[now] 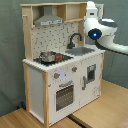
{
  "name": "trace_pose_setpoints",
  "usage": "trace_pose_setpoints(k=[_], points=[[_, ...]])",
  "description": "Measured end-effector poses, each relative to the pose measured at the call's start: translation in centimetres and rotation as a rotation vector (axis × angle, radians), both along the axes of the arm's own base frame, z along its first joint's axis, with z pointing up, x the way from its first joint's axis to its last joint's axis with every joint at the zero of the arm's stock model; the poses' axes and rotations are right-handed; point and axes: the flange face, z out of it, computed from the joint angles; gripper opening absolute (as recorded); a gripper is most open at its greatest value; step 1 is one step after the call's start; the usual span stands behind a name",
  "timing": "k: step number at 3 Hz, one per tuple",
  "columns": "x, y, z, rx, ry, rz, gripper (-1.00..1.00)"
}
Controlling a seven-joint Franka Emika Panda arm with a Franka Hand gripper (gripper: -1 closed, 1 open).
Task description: Play with the kitchen
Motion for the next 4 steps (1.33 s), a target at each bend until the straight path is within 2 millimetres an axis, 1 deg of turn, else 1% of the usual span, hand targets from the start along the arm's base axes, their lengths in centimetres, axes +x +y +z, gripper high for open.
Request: trace_pose_setpoints(k=[1, 2, 3, 4], points=[[-1.7, 5.5, -2.6, -0.114, -0.012, 0.053, 1.00], [-2.5, 7.4, -5.8, -0.244, 0.008, 0.023, 1.00], [-2.8, 10.0, -11.2, -0.337, 0.051, 0.040, 1.00], [-4.8, 12.8, -14.3, -0.461, 0.100, 0.059, 1.00]])
